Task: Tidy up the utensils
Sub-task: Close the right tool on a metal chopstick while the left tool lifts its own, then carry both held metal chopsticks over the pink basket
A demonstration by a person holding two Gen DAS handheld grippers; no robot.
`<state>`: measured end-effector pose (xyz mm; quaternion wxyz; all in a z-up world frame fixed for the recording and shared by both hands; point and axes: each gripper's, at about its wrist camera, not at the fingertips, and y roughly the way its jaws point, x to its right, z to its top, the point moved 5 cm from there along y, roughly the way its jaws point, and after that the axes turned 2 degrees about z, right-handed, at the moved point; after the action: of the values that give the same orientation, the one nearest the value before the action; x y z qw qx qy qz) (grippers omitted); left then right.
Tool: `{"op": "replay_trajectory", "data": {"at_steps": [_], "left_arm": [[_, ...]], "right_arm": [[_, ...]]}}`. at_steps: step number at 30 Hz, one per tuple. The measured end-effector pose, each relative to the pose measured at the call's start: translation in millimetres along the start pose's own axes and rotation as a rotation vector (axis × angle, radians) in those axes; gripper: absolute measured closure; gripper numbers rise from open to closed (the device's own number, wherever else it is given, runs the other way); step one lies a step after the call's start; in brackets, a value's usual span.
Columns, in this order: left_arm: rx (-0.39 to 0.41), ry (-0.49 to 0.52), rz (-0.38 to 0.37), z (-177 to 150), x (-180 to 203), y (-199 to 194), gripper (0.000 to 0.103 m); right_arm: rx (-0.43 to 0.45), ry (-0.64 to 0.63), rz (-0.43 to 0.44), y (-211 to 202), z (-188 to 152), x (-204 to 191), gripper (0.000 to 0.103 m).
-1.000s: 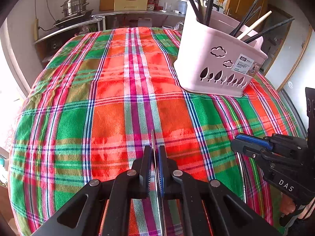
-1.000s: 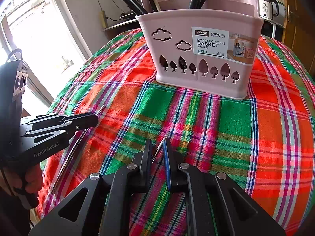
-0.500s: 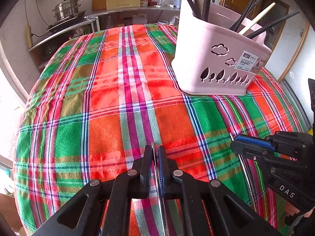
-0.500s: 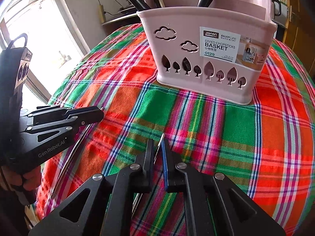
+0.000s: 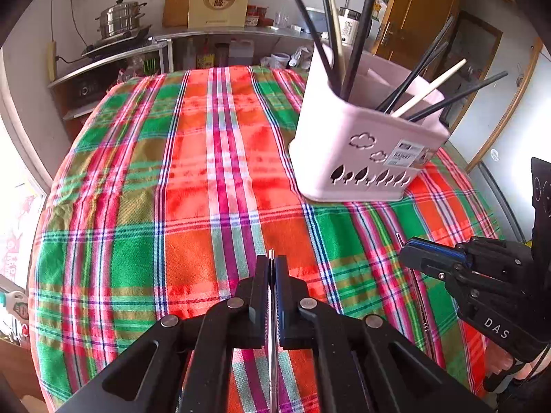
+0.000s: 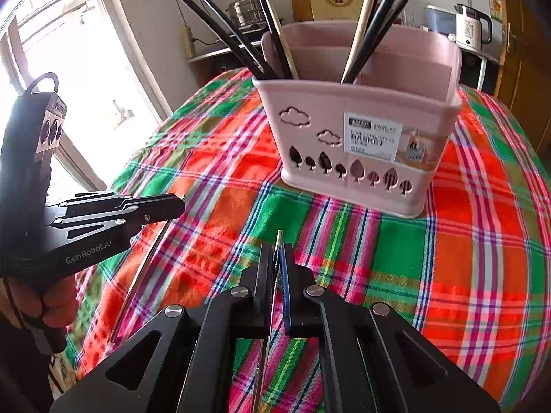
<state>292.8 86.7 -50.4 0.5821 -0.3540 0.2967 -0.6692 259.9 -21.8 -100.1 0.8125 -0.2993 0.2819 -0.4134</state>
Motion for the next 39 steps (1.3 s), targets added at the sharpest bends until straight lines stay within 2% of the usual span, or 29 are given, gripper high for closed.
{"op": "replay_trajectory", "data": {"at_steps": [9,14,29,39], "left_arm": [[0.166,0.023,-0.020,31.0,17.2,-77.6,0.100],[0.222,0.033,-0.026,41.5,23.7,-102.3,0.100],[0.231,0.071,-0.022,22.4,41.3,-118.9,0.100],[0.256,0.061,-0.043,34.7,43.8,-131.7,0.100]], "right_arm": [[0.179,-0.037,-0.002,-69.8,32.1,-8.0,0.099],[0.248,-0.056,-0.013,-96.5,38.1,-13.0,0.099],[0.242,-0.072,-0.014,-104.2,21.3,-9.9,0.099],[0.271,-0.088,-0.009,-117.1,27.9,-11.8,0.100]]}}
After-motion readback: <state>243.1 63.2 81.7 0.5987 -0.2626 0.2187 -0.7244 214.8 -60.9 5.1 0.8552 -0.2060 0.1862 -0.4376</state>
